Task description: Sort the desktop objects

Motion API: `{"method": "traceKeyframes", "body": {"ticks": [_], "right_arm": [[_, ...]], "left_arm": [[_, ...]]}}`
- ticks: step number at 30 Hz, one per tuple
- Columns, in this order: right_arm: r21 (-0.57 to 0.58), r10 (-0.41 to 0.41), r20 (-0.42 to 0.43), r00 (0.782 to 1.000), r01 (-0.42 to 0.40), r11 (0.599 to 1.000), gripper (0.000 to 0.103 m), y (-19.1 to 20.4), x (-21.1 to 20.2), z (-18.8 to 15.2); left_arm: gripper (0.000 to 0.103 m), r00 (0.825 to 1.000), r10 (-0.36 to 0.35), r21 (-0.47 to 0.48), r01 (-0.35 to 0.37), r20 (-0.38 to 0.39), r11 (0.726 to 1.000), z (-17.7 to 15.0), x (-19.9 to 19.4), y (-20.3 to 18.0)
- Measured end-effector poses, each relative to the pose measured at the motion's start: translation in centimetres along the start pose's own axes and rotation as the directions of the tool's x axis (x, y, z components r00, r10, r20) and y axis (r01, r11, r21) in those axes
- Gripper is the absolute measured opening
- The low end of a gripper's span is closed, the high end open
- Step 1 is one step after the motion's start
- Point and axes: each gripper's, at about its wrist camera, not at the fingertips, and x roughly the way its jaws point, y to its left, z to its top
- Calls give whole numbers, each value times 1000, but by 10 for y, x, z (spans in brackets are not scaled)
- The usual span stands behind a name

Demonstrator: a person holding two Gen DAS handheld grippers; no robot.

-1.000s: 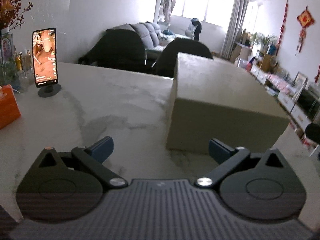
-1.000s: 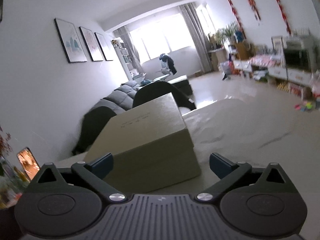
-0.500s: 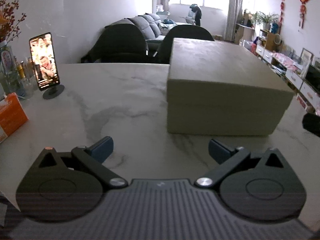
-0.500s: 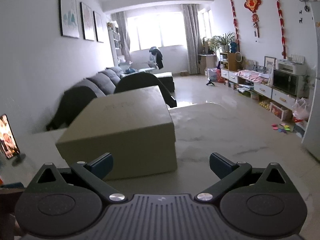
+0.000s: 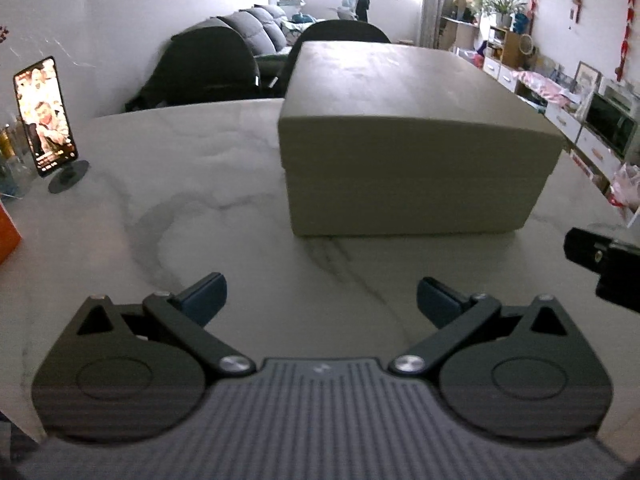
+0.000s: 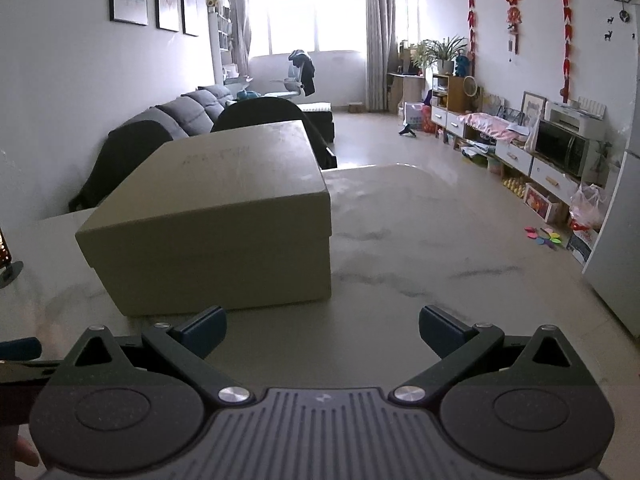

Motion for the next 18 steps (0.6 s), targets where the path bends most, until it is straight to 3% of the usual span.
{"method": "traceKeyframes", "body": {"ticks": [18], "right_arm": [[-12,11,-26,1000,-11,1000,103,-3,6,-1]], "left_arm": [[103,999,-5,12,5,-35,1000,-1,9,-3]]}}
